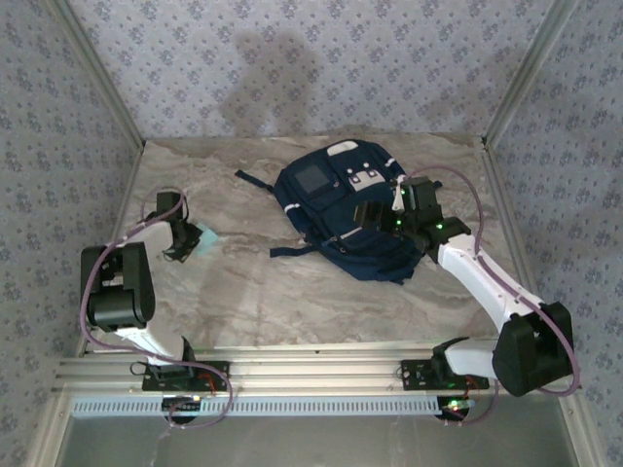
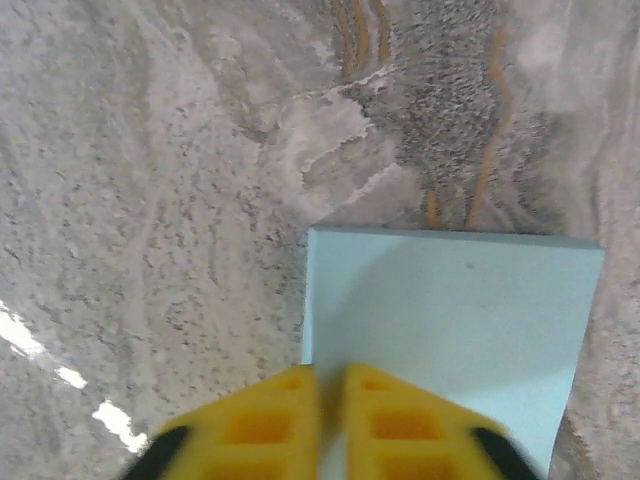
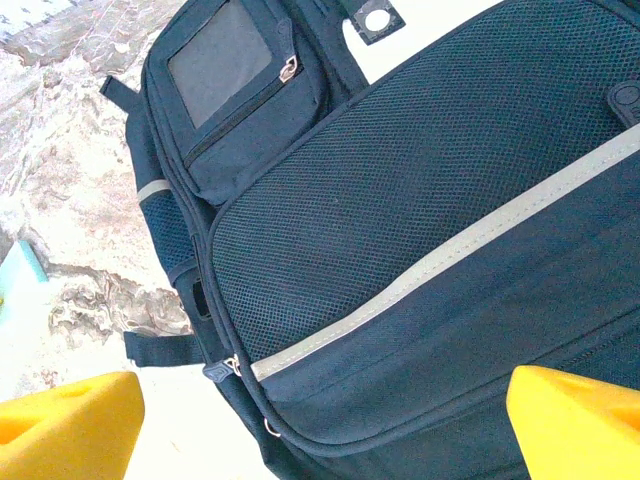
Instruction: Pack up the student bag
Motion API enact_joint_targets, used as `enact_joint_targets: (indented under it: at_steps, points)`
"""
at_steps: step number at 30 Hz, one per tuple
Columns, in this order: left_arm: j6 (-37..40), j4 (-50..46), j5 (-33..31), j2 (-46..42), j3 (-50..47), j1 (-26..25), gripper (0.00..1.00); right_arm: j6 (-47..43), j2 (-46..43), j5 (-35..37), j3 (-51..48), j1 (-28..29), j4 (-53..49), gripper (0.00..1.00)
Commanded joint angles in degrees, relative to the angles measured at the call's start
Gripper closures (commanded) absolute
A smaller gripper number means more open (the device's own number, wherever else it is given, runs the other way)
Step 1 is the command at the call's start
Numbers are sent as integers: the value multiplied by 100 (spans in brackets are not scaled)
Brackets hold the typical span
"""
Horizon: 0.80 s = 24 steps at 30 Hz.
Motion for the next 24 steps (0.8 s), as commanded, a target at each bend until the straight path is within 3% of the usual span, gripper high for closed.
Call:
enact_joint_targets:
  at_steps: [1, 12, 18, 24]
  points:
    - [64, -154, 203, 102, -9, 9, 100, -49, -104, 92, -71, -29, -92, 5]
    - [93, 63, 613, -639, -100, -95, 100, 21, -87, 8, -119, -27, 22, 6]
    - [128, -24, 774, -929, 290, -553, 100, 98, 1, -240, -65, 71, 207, 8]
    - [-40, 432, 1533, -1002, 729, -1074, 100, 214, 177, -594, 69, 315, 598, 8]
